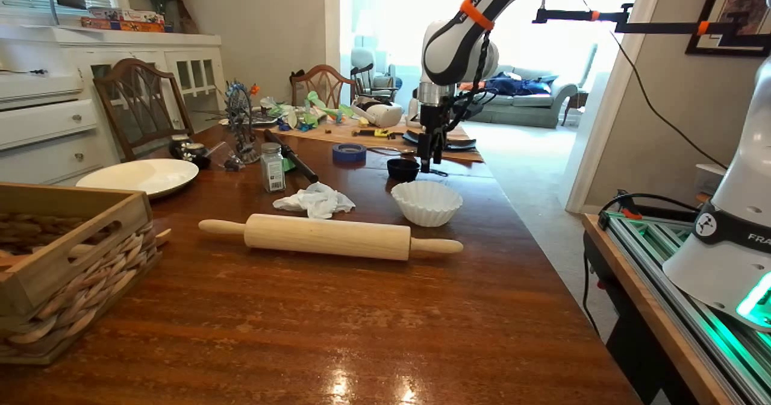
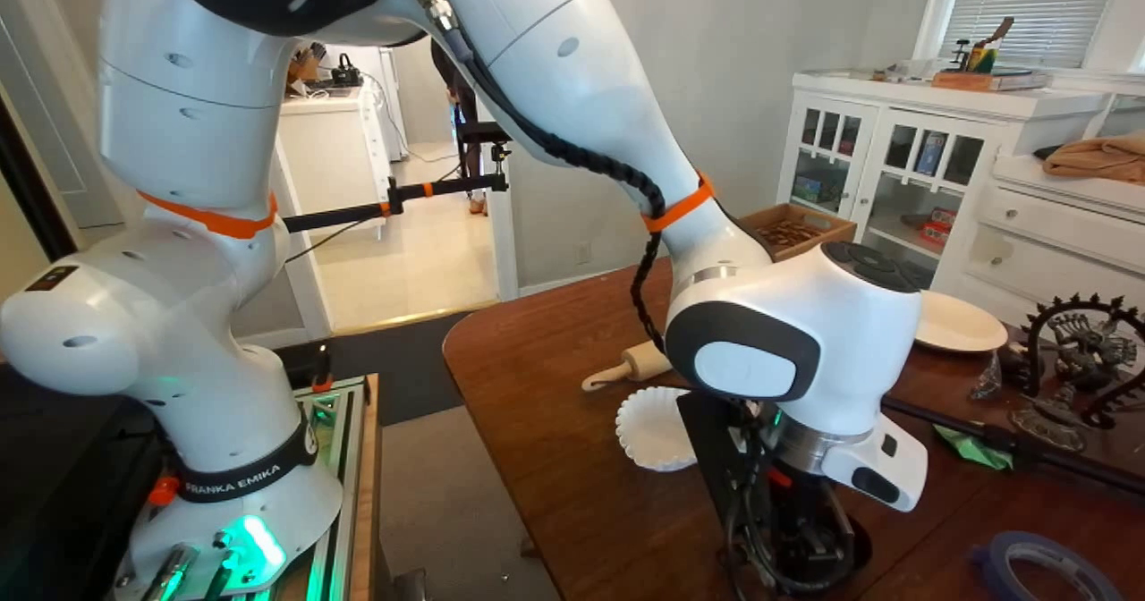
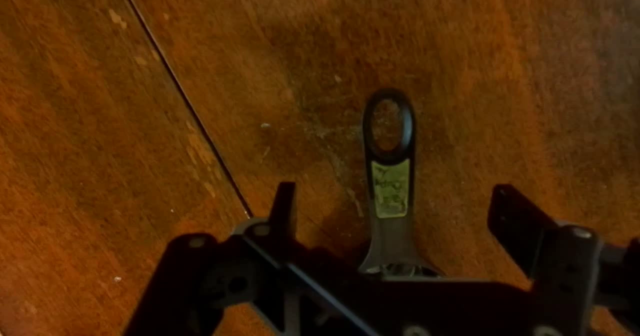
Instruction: Pour the contents of the black pot into the white cupcake holder
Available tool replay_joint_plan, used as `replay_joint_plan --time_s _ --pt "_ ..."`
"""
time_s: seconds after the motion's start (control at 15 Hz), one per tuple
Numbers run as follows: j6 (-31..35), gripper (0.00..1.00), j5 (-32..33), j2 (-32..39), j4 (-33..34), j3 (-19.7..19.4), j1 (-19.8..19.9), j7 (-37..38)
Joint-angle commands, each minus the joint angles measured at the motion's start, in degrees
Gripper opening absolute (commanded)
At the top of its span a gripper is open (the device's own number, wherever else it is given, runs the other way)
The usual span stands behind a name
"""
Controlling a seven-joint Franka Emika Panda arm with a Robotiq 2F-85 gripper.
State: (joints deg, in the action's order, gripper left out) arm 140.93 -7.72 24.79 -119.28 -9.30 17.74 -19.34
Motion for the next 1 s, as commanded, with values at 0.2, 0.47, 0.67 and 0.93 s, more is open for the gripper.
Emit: replay_joint_plan --time_s 0.2,0.47,0.67,0.93 --pt "1.0 0.42 -0.5 2.6 2.3 2.0 2.7 -2.9" --pt "1.2 0.19 0.4 2.6 2.6 2.1 2.6 -3.1" --pt "1.1 0.06 1.3 2.7 3.1 2.1 2.2 -3.0" --pt "-1.5 0.06 4.6 0.5 2.3 1.0 0.4 -1.4"
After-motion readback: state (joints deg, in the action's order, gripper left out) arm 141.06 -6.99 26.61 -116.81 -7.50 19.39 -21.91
